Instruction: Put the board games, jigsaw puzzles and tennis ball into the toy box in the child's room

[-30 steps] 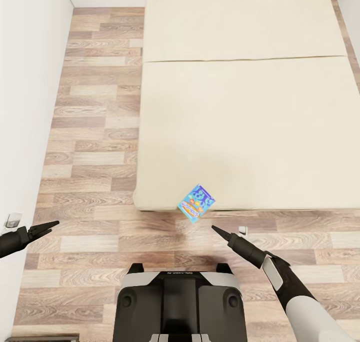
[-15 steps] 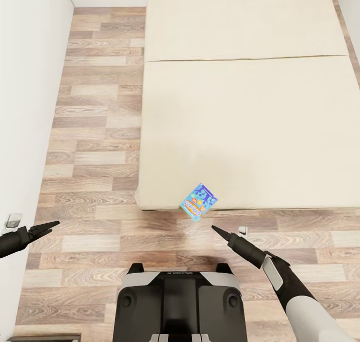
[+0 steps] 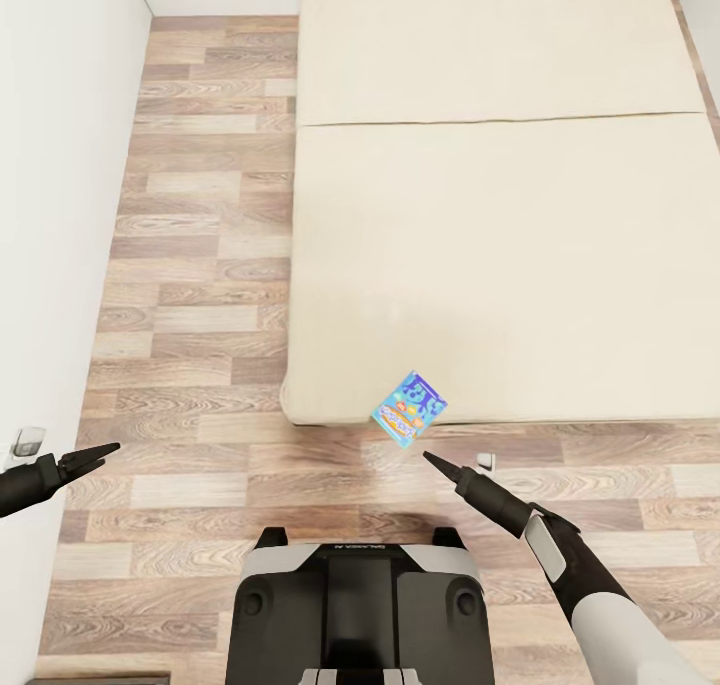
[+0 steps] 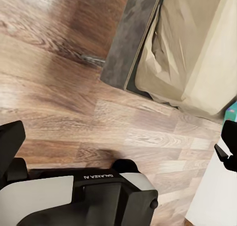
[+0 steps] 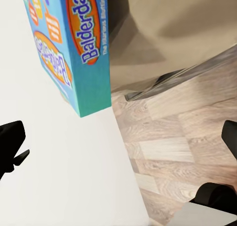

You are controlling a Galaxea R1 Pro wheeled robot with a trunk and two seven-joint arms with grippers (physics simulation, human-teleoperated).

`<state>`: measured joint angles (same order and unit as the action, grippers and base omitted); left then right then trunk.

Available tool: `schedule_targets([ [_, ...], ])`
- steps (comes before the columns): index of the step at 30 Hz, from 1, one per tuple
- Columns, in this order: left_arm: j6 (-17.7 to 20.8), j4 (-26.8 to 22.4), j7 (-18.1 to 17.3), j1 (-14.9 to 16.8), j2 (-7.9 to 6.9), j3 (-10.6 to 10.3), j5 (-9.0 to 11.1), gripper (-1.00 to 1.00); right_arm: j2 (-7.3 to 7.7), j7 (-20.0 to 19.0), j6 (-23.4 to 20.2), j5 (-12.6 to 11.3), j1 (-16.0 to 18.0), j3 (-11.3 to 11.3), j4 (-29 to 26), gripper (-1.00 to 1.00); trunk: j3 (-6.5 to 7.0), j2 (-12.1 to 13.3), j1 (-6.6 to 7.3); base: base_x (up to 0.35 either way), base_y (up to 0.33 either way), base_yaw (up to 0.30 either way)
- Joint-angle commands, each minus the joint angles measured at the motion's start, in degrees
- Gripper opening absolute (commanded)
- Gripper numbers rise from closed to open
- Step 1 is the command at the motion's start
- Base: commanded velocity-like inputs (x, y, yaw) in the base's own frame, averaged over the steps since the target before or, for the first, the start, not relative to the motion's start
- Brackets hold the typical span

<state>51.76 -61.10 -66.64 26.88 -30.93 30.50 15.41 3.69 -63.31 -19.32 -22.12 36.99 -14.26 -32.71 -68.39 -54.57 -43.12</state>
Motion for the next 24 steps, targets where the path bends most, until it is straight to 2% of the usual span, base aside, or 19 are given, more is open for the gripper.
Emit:
schedule_targets([
  [1,0.4,0.0,-0.1,0.0,-0.01,0.0,0.2,1.0,0.0,-0.1,-0.5,-0.3,0.0,-0.1,0.0,1.0,-0.02,0.0,-0.01,0.006,0.014,0.0],
  [24,0.4,0.0,-0.1,0.0,-0.01,0.0,0.2,1.0,0.0,-0.2,-0.5,-0.4,0.0,-0.1,0.0,1.0,-0.02,0.0,-0.01,0.047,0.04,0.0],
])
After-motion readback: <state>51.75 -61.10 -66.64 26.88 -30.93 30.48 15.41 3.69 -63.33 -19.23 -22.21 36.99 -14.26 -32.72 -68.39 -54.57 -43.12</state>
